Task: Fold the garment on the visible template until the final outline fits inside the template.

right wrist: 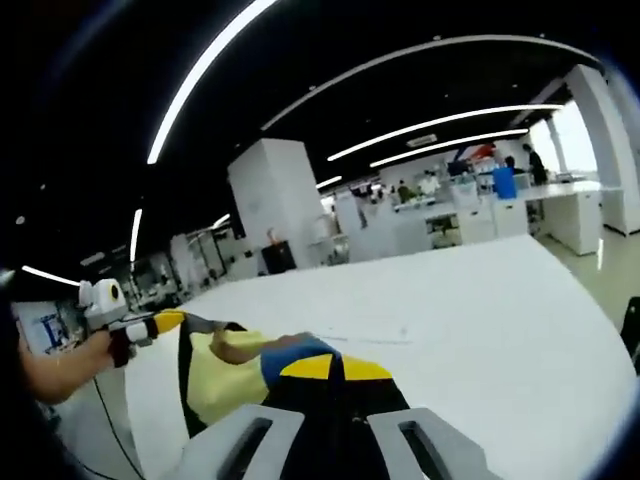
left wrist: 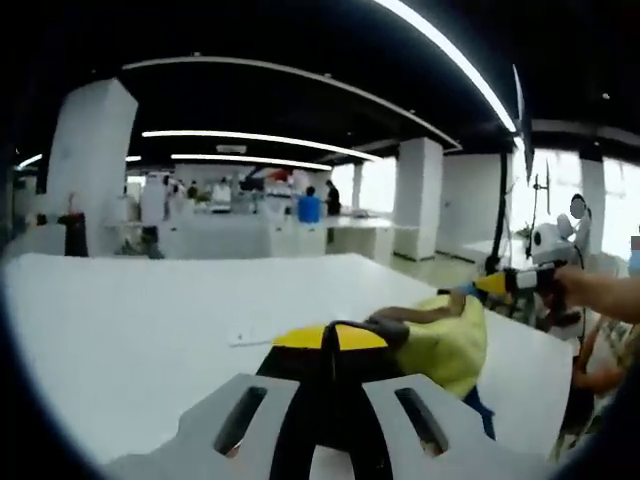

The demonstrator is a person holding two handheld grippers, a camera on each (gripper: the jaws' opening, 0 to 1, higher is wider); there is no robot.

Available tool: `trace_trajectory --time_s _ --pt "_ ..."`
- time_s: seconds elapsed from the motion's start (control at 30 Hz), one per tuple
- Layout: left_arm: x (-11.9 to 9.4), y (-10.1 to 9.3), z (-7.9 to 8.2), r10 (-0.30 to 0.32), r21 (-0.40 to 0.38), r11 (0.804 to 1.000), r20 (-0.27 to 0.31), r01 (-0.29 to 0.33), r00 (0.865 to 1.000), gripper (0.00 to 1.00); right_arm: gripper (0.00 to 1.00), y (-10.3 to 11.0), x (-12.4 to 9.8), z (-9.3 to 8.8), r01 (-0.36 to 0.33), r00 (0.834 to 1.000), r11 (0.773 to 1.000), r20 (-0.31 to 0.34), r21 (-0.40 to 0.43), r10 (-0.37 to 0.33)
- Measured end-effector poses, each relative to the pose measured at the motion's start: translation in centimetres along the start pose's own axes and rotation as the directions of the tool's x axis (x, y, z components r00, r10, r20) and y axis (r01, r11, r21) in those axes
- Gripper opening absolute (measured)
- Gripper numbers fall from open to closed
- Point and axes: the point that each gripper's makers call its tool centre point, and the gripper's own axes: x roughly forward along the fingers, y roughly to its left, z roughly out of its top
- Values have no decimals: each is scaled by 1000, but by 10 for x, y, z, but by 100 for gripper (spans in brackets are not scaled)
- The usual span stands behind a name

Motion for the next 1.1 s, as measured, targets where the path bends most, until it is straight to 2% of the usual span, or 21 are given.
trace_trajectory --time_s 0.1,0.27,0.43,0.53,0.63,0.67,0.7,0.77,0.8,0.83,0.9,0.97,1.03,1.1 --pt "15 10 -1 17 -34 999 20 -16 1000 0 0 -12 13 5 47 999 999 20 -17 -47" --pt "39 26 -10 45 -65 997 18 -44 999 0 0 -26 35 7 88 996 996 25 -26 -88" --pt "67 41 -27 74 -99 992 2 -73 997 0 0 -43 62 6 136 991 989 25 -51 -135" --pt "80 50 -40 94 -134 987 -14 -95 996 0 0 -53 76 3 148 989 989 17 -25 -148" --pt "94 59 -52 105 -202 974 -17 -106 994 0 0 -63 90 -1 166 986 986 15 -19 -166" --pt "98 61 -55 104 -225 969 -16 -105 994 0 0 -68 97 -4 174 985 985 8 -10 -173" --pt "102 68 -60 128 -222 966 -24 -130 992 0 0 -72 101 -6 179 984 984 3 -5 -179" --pt "106 75 -65 153 -171 973 -29 -156 988 0 0 -80 111 -13 192 981 981 -8 -6 -192" --pt "111 75 -69 149 -190 970 -30 -152 988 0 0 -85 117 -18 202 979 979 -23 6 -202" --pt "113 77 -73 158 -232 959 -38 -162 987 0 0 -87 120 -21 207 978 978 -32 16 -206" --pt "120 83 -82 169 -241 954 -51 -177 984 0 0 -94 129 -29 222 974 975 -45 6 -221" --pt "126 86 -93 176 -228 955 -79 -190 981 0 0 -98 136 -34 235 970 972 -51 -13 -236" --pt "132 90 -109 176 -210 956 -138 -203 975 0 0 -105 145 -45 249 966 968 -75 -13 -249" --pt "138 93 -117 182 -216 954 -142 -210 973 0 0 -111 152 -59 268 957 963 -110 -7 -267"
